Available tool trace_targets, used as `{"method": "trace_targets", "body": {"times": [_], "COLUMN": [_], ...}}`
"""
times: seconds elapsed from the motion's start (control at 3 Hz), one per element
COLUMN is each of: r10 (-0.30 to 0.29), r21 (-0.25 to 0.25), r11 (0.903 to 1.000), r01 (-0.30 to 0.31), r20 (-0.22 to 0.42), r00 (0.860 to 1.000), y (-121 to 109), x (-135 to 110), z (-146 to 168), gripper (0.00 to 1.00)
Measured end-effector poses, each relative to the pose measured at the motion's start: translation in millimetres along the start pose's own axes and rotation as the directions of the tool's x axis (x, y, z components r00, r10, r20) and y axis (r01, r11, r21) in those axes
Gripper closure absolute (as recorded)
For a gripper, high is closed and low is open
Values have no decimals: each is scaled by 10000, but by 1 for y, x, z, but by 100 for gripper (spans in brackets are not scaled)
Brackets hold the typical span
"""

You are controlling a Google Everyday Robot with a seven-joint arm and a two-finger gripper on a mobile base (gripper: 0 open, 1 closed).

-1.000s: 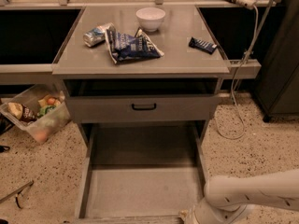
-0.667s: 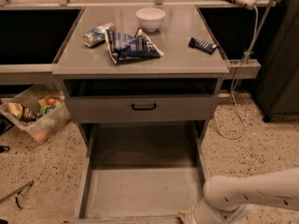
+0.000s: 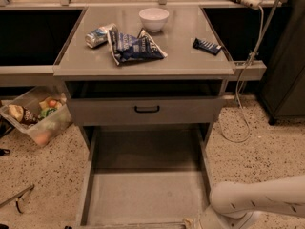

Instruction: Open middle drawer

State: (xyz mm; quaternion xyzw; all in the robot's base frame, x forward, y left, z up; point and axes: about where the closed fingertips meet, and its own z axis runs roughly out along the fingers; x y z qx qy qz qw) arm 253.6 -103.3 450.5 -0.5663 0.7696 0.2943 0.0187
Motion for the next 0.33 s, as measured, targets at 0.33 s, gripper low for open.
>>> {"method": "trace_targets", "body": {"times": [0.33], "r10": [0], "r21": [0], "r11": [10000], "r01": [0], "r20": [0], "r00": [10000], "y": [0], "x": [0], "z": [0], "gripper": [0]}}
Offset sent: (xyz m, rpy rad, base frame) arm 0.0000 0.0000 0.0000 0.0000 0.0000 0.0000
